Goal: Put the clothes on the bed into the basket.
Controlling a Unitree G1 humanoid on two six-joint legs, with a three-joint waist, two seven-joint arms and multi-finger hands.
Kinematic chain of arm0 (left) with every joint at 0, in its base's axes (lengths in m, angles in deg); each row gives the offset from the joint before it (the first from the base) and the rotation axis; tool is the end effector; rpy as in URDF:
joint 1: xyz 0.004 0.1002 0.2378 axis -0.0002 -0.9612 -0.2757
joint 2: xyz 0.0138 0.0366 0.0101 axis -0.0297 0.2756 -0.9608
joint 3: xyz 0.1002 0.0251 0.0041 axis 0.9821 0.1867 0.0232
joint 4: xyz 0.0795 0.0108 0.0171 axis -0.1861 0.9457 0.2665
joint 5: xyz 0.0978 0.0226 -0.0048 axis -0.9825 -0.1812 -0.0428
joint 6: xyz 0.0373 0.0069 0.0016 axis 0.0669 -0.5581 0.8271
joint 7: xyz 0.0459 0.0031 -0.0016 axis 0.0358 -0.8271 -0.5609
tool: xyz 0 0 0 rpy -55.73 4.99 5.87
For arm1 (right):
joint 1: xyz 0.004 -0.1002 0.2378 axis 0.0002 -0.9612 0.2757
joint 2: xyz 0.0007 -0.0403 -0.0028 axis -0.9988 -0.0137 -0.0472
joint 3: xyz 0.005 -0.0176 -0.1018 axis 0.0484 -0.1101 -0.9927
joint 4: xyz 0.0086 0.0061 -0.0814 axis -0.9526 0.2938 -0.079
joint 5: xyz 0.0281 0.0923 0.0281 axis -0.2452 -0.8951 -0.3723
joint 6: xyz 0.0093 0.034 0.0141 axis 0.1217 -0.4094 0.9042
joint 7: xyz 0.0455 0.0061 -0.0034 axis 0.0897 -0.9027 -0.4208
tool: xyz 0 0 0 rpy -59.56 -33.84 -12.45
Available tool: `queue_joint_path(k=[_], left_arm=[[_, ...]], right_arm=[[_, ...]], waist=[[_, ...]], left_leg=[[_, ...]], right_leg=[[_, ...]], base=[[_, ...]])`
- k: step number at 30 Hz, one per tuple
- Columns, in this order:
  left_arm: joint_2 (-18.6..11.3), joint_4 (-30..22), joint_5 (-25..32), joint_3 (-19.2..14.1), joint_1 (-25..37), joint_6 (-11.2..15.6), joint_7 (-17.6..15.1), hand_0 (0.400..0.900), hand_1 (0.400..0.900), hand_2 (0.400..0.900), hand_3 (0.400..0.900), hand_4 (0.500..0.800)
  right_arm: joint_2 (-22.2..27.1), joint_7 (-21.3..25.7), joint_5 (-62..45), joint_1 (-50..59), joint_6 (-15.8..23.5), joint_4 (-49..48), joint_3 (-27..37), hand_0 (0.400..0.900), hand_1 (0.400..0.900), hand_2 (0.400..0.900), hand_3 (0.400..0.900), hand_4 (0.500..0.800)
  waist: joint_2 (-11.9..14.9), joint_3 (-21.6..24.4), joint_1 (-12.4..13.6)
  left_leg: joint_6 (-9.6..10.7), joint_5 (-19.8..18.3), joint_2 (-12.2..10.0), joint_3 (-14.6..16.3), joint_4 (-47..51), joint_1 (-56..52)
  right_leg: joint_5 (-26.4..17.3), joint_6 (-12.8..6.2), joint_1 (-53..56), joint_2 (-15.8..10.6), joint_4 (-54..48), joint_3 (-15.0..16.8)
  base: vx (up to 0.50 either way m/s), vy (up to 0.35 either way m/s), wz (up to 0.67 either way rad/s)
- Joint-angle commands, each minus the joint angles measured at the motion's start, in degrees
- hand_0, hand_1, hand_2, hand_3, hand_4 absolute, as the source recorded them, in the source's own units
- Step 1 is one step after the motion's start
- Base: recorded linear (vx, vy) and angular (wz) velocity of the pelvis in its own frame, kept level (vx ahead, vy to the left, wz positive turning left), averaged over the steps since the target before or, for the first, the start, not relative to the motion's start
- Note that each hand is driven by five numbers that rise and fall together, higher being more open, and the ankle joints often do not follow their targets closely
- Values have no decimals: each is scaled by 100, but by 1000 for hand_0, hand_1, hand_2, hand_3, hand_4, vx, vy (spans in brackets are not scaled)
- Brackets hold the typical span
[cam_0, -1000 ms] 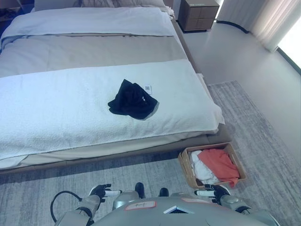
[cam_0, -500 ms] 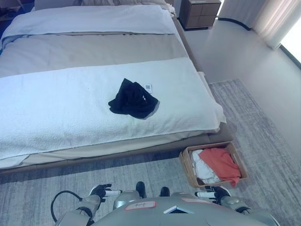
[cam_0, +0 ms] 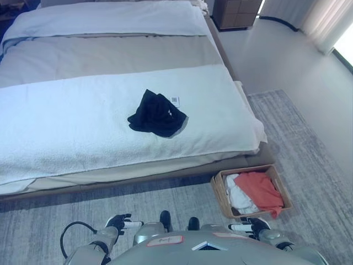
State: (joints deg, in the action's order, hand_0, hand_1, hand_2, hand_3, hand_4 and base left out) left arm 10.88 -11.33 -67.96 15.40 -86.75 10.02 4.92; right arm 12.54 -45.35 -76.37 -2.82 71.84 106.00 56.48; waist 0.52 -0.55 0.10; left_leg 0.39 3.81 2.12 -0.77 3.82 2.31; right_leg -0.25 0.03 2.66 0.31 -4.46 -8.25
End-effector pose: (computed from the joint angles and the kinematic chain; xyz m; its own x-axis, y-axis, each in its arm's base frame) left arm 0.0607 0.2359 -0.1160 0.2645 0.1804 -0.9473 0.2063 0.9490 0.2384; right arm 0.0454 -0.2558 -0.1124 0.1984 -0.2160 -0.9560 -0.2068 0.9442 -0.2562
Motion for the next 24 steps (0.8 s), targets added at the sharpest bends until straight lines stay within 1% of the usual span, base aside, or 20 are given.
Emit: queue_joint_path(k=[1,2,4,5,6,8,9,10,11,13,15,18,19,20,22,24], left_arm=[[-103,32,193,46,339,26,21,900,900,900,900,800],[-121,50,207,39,338,14,33,900,900,900,900,800],[-107,65,203,32,308,8,52,900,900,900,900,800],[-114,76,220,17,295,5,61,900,900,900,900,800],[-122,108,236,-7,258,-2,65,900,900,900,900,800],[-108,135,245,4,204,-10,85,900,900,900,900,800],[-109,121,249,22,186,-6,80,900,900,900,900,800],[-90,93,268,42,168,0,73,900,900,900,900,800],[-72,73,292,73,143,10,62,900,900,900,900,800],[-34,29,340,126,122,26,41,900,900,900,900,800],[23,-45,387,191,114,40,13,900,900,900,900,800],[36,-94,439,184,59,58,-8,900,900,900,900,800],[21,-80,420,188,62,62,-12,900,900,900,900,800],[2,-58,397,164,38,58,-4,900,900,900,900,800],[-56,-41,365,153,39,54,-4,900,900,900,900,800],[-110,-47,318,174,100,65,-4,900,900,900,900,800]], right_arm=[[405,134,-28,518,18,141,-162,900,900,900,900,800],[435,148,-56,557,40,73,-171,900,900,900,900,800],[551,158,-105,689,80,-66,-191,900,900,900,900,800],[583,148,-141,728,93,-144,-212,900,900,900,900,800],[633,172,-156,782,121,-235,-234,900,900,900,900,800],[681,198,-221,833,126,-233,-219,900,900,900,900,800],[721,210,-233,878,133,-285,-240,900,900,900,900,800],[748,219,-228,930,138,-296,-261,900,900,900,900,800],[787,236,-222,1007,140,-308,-304,900,900,900,900,800],[799,262,-224,1086,143,-298,-359,900,900,900,900,800],[783,297,-211,1113,142,-271,-400,900,900,900,900,800],[736,283,-213,1101,131,-156,-401,900,900,900,900,800],[716,270,-218,1081,125,-117,-388,900,900,900,900,800],[697,224,-208,1055,108,-88,-369,900,900,900,900,800],[636,190,-167,938,86,-7,-324,900,900,900,900,800],[612,141,-139,862,76,44,-279,900,900,900,900,800]], waist=[[1,-313,-8],[27,-362,13],[38,-465,88],[50,-473,81],[48,-460,91],[40,-439,107],[36,-435,117],[20,-435,130],[-19,-445,167],[-66,-490,237],[-107,-528,312],[-141,-492,414],[-138,-466,438],[-103,-387,464],[16,-253,464],[140,-178,450]], left_leg=[[320,-690,-298,90,-1373,269],[349,-656,-234,-29,-1691,426],[371,-544,-34,-403,-2143,680],[367,-519,46,-536,-2270,797],[333,-516,72,-612,-2170,820],[274,-523,27,-580,-1749,854],[263,-440,1,-579,-1575,941],[253,-307,-21,-566,-1381,1041],[253,-47,-67,-583,-1103,1214],[265,187,-114,-582,-714,1435],[269,332,-218,-467,-317,1574],[317,530,-299,-383,-15,1660],[342,603,-311,-338,-59,1675],[264,585,-295,-356,-155,1641],[172,599,-226,-371,-379,1696],[68,390,-84,-258,-740,1742]], right_leg=[[419,-180,-266,-306,743,88],[422,-122,-230,-275,736,117],[415,-50,-202,-227,737,157],[423,-27,-209,-203,734,156],[460,3,-199,-140,727,176],[547,17,-156,-81,695,145],[565,14,-156,-56,684,139],[584,10,-170,-32,680,121],[617,18,-156,19,659,124],[675,16,-90,85,618,174],[761,-1,45,145,570,299],[915,-53,278,202,488,533],[946,-66,363,198,466,592],[1027,-126,470,152,470,669],[1093,-211,566,1,583,746],[1008,-366,521,-180,880,824]], base=[[20,-189,16],[18,-203,8],[0,-168,13],[29,-148,19],[71,-146,19],[91,-101,16],[80,-49,9],[92,-22,3],[122,3,-7],[180,20,-19],[237,46,-38],[300,95,-39],[351,158,-48],[381,174,-45],[404,202,-33],[374,238,-24]])
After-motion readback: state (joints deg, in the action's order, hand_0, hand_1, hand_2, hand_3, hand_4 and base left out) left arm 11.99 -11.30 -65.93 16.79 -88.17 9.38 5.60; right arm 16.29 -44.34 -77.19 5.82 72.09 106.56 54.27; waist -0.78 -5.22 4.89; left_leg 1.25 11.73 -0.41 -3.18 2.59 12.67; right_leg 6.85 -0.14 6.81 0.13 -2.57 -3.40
